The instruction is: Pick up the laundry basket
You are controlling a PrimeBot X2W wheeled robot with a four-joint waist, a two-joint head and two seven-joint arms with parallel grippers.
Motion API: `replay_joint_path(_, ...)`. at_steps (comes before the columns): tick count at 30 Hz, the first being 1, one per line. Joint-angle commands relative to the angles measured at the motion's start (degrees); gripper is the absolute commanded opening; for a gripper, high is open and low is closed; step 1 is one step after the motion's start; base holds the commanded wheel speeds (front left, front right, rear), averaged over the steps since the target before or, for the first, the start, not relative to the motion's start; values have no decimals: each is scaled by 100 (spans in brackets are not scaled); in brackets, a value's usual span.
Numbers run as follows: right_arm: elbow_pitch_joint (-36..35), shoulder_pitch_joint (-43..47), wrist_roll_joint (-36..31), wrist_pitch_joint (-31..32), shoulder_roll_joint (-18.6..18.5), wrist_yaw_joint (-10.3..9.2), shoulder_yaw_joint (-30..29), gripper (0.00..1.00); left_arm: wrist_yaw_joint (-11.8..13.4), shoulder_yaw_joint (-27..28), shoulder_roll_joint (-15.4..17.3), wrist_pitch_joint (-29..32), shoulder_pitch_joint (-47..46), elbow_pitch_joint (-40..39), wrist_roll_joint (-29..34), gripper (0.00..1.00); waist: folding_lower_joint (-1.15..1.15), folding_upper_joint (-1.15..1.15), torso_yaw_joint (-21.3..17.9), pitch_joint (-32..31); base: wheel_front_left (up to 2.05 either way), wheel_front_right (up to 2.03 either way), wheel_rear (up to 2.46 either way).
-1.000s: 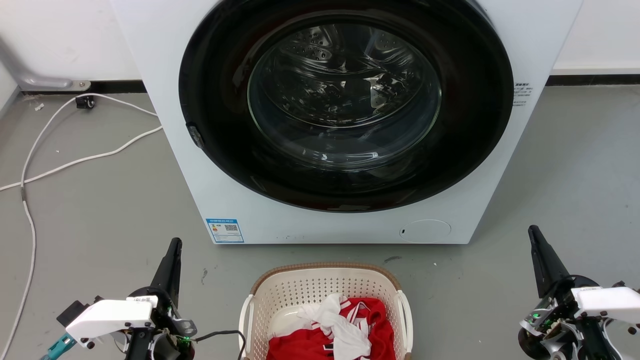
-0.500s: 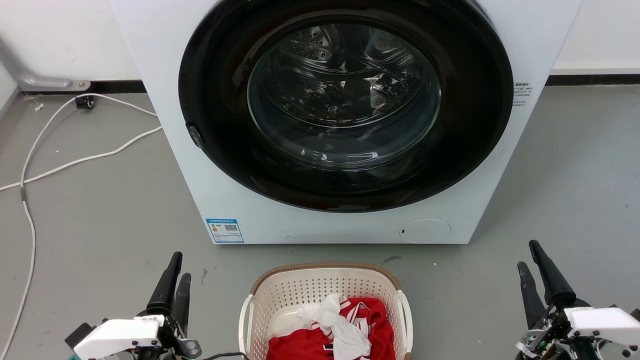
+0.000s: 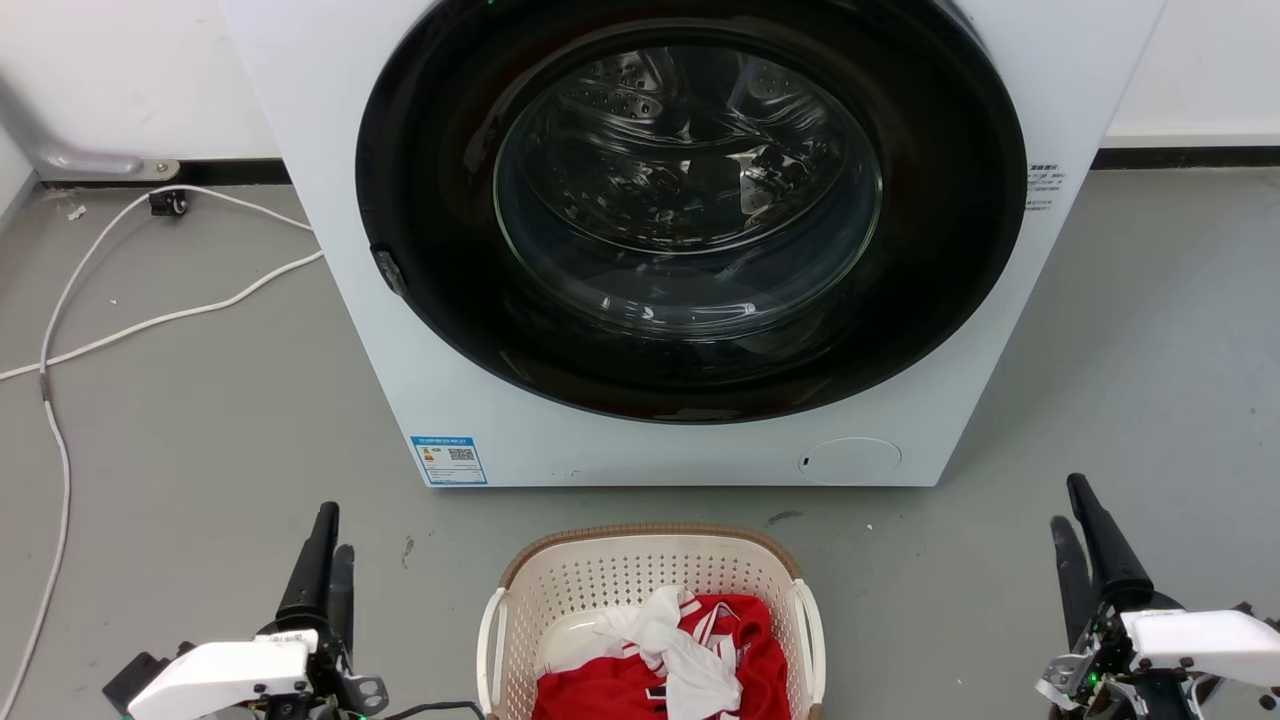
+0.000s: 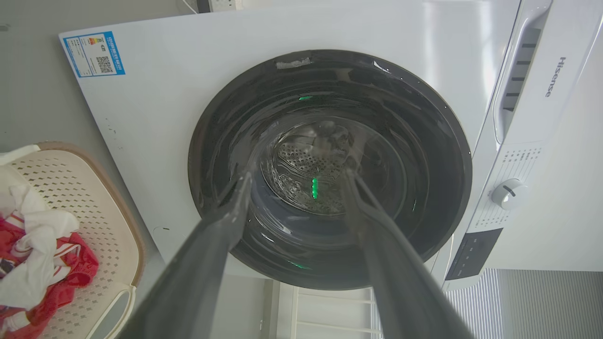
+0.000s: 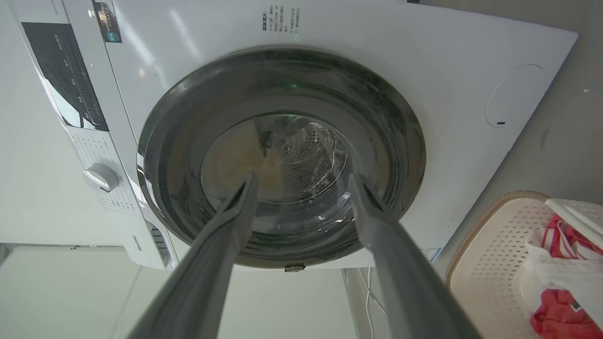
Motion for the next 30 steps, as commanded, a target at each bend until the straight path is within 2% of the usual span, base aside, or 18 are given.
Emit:
replay_joint_path(1, -124, -99, -117, -54, -14, 2, -26, 100, -6, 49, 21, -42, -56, -107, 65, 100, 0, 0, -1, 0, 0, 0, 0)
replay_joint_path(8, -80, -127, -620, -223, -14, 2, -76, 100, -7, 291, 23, -212, -55, -66, 470, 100, 0, 0, -4, -2, 0, 0, 0)
replay_joint_path(12, -265, -176, -1376, -313, -14, 2, -112, 100, -8, 444, 24, -303, -70, -171, 757, 100, 0, 0, -5, 2, 0, 0, 0)
replay_joint_path(19, -761, -182, -2783, -465, -13, 2, -54, 100, 3, 817, 26, -452, -149, -448, 1654, 100, 0, 0, -5, 24, 0, 0, 0)
replay_joint_path(24, -1132, -188, -3761, -565, -13, 2, -48, 100, 147, 699, 28, -554, -115, -910, 2394, 100, 0, 0, -4, 57, 0, 0, 0)
replay_joint_path(30, -1385, -140, -4629, -678, -12, 2, 92, 100, 349, 172, 29, -671, 56, -1459, 3393, 100, 0, 0, -4, 92, 0, 0, 0)
